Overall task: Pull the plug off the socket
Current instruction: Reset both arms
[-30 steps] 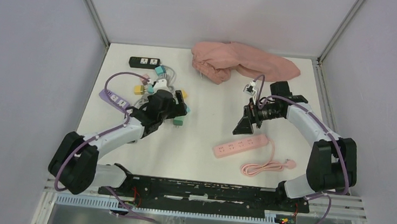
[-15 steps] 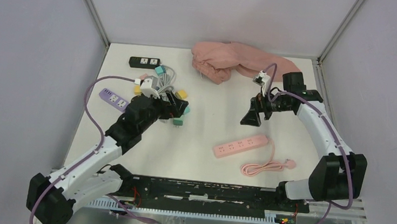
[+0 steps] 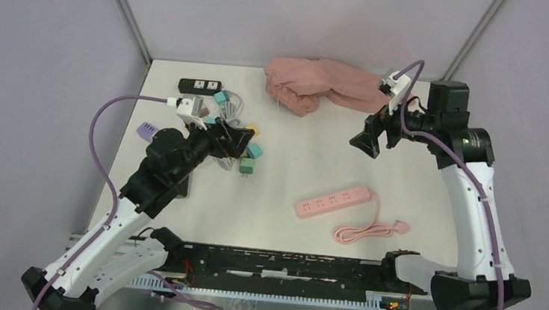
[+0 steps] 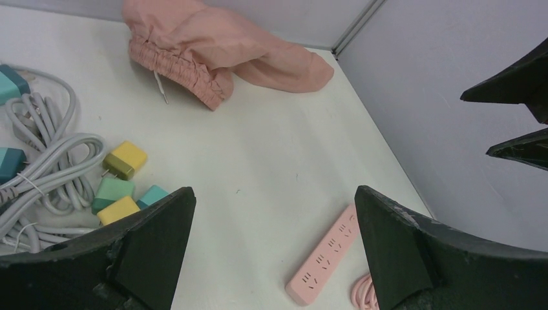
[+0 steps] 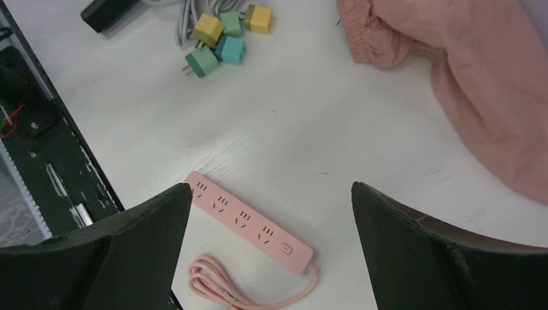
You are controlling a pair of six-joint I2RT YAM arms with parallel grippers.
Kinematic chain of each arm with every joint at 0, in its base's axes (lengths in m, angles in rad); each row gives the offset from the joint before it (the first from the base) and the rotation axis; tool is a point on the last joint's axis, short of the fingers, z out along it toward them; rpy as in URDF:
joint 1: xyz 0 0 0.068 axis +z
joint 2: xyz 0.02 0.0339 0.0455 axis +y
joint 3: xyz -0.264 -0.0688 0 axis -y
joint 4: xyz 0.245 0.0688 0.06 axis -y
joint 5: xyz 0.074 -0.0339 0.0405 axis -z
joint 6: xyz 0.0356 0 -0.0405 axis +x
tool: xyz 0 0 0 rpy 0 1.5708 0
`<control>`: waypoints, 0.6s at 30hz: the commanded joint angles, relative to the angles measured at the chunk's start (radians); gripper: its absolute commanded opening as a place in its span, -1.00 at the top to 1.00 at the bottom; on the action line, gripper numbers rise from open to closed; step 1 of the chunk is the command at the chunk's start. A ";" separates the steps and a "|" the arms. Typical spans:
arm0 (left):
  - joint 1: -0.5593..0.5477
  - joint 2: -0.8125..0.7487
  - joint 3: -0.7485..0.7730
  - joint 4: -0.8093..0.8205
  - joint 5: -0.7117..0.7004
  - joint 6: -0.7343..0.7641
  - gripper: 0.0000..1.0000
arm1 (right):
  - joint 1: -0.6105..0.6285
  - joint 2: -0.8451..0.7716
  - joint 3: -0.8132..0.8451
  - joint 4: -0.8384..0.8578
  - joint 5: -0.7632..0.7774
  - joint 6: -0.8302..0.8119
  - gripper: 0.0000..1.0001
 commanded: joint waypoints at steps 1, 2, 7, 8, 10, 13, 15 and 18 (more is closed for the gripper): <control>0.003 -0.032 0.089 -0.073 0.022 0.089 -0.99 | -0.002 -0.119 0.020 0.120 0.037 0.161 -0.99; 0.004 -0.039 0.102 -0.082 0.022 0.093 -0.99 | -0.002 -0.140 0.020 0.137 0.029 0.187 -0.99; 0.004 -0.062 0.153 -0.112 0.035 0.104 -0.99 | -0.002 -0.154 0.099 0.107 0.010 0.282 -0.99; 0.003 -0.065 0.162 -0.114 0.041 0.105 -0.99 | -0.002 -0.160 0.106 0.106 0.012 0.289 -0.99; 0.003 -0.071 0.178 -0.118 0.048 0.106 -0.99 | -0.002 -0.165 0.127 0.097 0.027 0.307 -0.99; 0.004 -0.076 0.198 -0.128 0.057 0.105 -0.99 | -0.003 -0.176 0.142 0.086 0.038 0.318 -0.99; 0.003 -0.080 0.208 -0.131 0.065 0.103 -0.99 | -0.002 -0.182 0.145 0.083 0.038 0.323 -0.99; 0.004 -0.088 0.222 -0.134 0.076 0.096 -0.99 | -0.002 -0.191 0.141 0.082 0.022 0.321 -0.99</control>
